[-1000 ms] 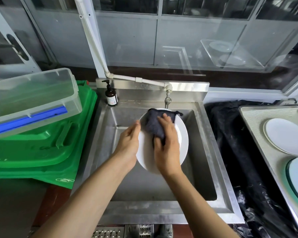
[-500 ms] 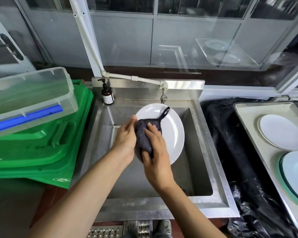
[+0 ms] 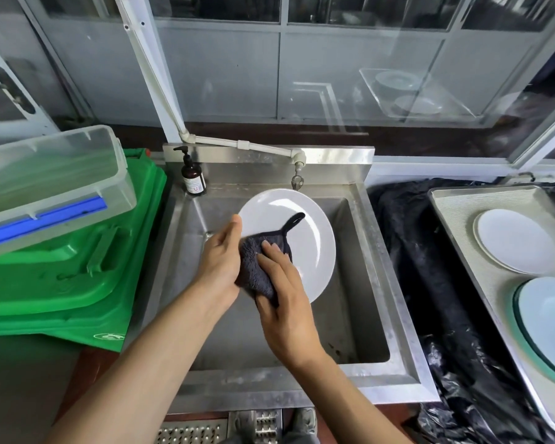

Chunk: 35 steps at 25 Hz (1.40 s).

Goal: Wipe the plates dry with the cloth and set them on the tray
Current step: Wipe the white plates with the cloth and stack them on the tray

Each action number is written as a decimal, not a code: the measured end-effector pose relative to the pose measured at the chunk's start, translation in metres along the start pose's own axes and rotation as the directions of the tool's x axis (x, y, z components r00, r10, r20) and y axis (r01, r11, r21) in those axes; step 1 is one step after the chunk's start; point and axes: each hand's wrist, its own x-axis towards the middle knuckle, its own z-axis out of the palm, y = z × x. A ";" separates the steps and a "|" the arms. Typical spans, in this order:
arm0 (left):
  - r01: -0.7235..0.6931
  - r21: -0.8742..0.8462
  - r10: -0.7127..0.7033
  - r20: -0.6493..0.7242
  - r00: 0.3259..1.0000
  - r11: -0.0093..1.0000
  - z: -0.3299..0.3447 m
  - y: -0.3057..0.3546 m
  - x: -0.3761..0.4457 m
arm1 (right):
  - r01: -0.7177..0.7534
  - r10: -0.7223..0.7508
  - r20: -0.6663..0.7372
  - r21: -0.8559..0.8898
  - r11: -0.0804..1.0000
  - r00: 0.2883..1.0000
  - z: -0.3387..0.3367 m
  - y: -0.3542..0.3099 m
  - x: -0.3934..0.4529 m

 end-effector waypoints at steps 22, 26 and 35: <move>-0.034 0.122 0.042 -0.064 0.997 0.992 0.010 0.004 0.010 | 0.126 -0.121 0.132 -0.036 0.991 0.984 -0.029 0.039 -0.009; -0.015 0.104 0.014 0.004 1.000 0.994 0.014 -0.011 0.003 | 0.056 -0.058 0.094 0.024 0.998 0.994 -0.030 0.030 0.039; -0.008 0.103 0.018 -0.098 0.995 0.995 0.008 0.002 0.015 | 0.145 -0.141 0.153 -0.019 0.989 0.978 -0.030 0.037 0.001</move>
